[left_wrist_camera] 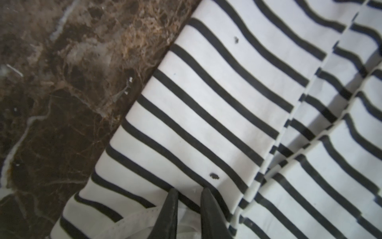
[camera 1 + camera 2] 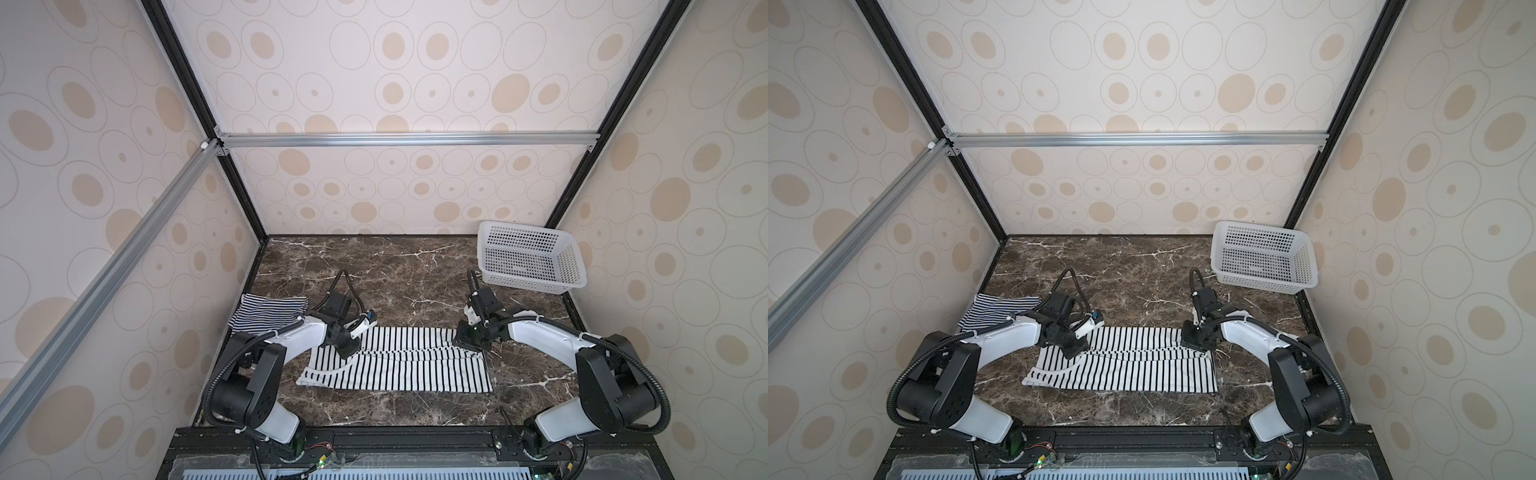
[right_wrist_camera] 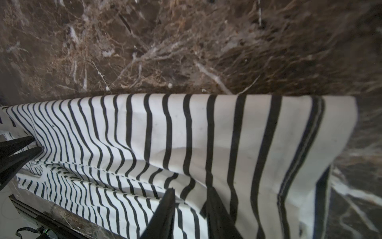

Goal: Fold and stack tank tops
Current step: Smooth out the tank top at the center of the table.

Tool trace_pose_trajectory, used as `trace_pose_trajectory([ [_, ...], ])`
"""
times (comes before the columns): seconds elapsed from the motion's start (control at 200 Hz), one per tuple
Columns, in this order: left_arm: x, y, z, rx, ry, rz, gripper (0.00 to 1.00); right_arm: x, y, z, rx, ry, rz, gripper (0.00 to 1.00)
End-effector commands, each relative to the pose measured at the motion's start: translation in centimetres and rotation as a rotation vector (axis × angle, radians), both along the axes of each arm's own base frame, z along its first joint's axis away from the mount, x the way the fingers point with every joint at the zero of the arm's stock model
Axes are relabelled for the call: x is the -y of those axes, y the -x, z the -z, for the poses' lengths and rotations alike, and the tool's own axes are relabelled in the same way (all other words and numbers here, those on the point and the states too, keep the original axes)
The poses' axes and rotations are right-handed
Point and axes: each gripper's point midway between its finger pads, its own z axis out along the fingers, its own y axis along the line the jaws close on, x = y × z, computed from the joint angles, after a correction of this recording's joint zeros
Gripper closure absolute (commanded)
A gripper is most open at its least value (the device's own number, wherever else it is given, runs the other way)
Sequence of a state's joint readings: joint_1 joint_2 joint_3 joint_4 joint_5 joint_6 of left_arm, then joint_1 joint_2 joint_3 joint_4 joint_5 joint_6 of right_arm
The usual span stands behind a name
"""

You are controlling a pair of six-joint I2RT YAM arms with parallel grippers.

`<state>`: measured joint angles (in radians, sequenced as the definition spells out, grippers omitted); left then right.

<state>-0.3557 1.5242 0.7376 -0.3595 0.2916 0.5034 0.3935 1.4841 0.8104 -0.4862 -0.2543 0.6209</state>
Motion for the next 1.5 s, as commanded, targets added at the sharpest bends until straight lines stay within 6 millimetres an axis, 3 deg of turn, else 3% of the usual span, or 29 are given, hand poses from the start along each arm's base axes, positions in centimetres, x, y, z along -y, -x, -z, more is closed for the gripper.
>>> trace_pose_trajectory([
  [0.0,-1.1,1.2,0.6,-0.007,-0.052,0.022,0.79,1.7,2.0,0.9,-0.048,0.066,0.027,0.71],
  [0.19,-1.8,1.6,0.8,0.009,-0.083,0.019,0.80,3.2,3.5,2.2,-0.098,0.140,0.047,0.71],
  [0.5,-3.1,0.3,0.0,0.070,-0.152,-0.015,0.74,6.4,3.2,2.6,-0.141,0.316,0.134,0.71],
  [0.62,-2.9,-0.8,-2.4,0.116,-0.099,-0.041,0.72,7.2,2.6,1.9,-0.108,0.325,0.169,0.71],
  [0.735,-2.9,-2.2,-5.4,0.204,-0.075,-0.064,0.63,6.1,1.9,0.9,-0.077,0.263,0.160,0.71],
  [0.865,-4.0,-4.0,-6.8,0.282,-0.096,-0.129,0.60,4.6,0.6,-0.8,0.000,0.180,0.154,0.70],
  [1.01,-5.4,-4.7,-5.3,0.263,-0.134,-0.174,0.60,3.6,-0.8,-1.6,0.029,0.148,0.135,0.69],
  [1.261,-6.0,-4.5,-1.6,0.184,-0.187,-0.168,0.61,1.5,-2.7,-0.9,0.015,0.135,0.082,0.69],
  [1.491,-6.4,-4.3,0.4,0.126,-0.242,-0.131,0.64,1.6,-2.4,0.9,-0.041,0.190,0.066,0.69],
])
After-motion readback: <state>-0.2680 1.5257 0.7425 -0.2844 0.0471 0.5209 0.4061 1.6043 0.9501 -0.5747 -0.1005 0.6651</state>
